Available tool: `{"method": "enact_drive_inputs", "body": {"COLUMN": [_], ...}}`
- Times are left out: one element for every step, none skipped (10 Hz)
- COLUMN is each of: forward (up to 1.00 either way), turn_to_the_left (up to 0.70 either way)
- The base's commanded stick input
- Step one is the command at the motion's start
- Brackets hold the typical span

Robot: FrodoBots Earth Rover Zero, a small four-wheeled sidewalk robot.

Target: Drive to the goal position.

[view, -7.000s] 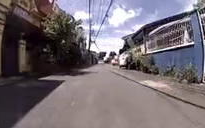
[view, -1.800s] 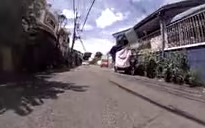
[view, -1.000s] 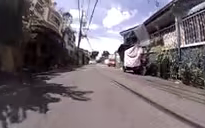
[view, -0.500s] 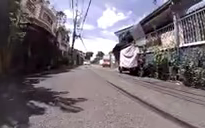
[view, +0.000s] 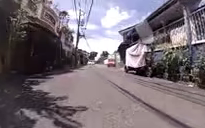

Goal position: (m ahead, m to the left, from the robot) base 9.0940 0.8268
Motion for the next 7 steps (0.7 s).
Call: {"method": "enact_drive_inputs", "body": {"forward": [0.7, 0.7, 0.7, 0.7, 0.7, 0.7, 0.7], "turn_to_the_left": [0.1, 0.1, 0.1, 0.1, 0.07, -0.05, -0.18]}}
